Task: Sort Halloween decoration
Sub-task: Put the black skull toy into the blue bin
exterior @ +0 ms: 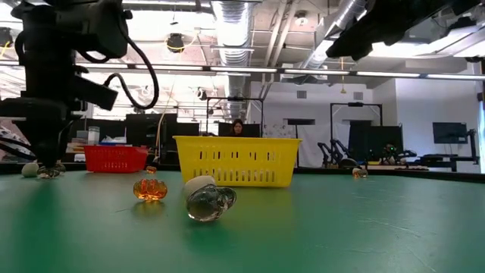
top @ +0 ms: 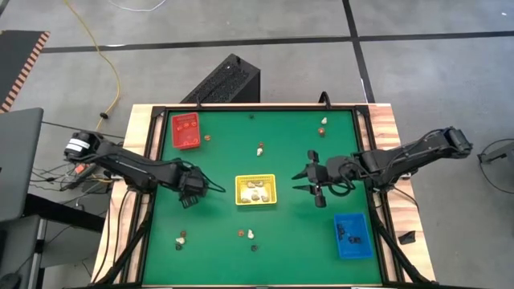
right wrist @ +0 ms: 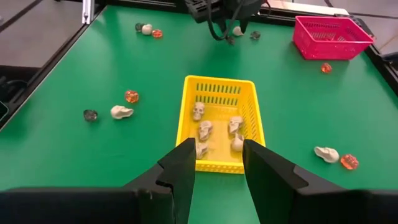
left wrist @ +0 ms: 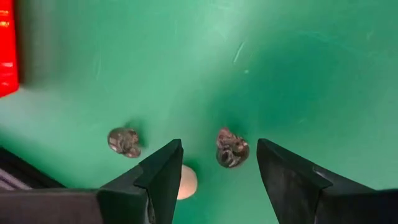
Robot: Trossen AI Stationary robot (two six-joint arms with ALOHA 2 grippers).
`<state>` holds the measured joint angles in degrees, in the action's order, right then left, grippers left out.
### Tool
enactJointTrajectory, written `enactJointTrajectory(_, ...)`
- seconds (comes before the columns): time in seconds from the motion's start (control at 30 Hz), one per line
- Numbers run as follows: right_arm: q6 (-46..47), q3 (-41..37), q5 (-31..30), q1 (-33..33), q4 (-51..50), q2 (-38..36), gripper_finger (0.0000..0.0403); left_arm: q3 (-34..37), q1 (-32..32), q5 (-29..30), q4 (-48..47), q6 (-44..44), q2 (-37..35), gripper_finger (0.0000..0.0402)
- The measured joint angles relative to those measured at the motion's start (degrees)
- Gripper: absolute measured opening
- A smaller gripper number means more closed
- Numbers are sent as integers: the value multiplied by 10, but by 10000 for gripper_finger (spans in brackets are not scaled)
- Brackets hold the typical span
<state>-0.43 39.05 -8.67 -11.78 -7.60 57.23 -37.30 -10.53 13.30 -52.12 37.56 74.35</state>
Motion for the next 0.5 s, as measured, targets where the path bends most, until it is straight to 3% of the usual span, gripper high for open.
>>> enactJointTrajectory(0.17,4,0,0,-11,-1,0,164,65,29,-57,78,-4,-13,193)
enactJointTrajectory(0.5,-10,0,-3,-16,-3,0,164,92,40,-47,97,-15,-71,148)
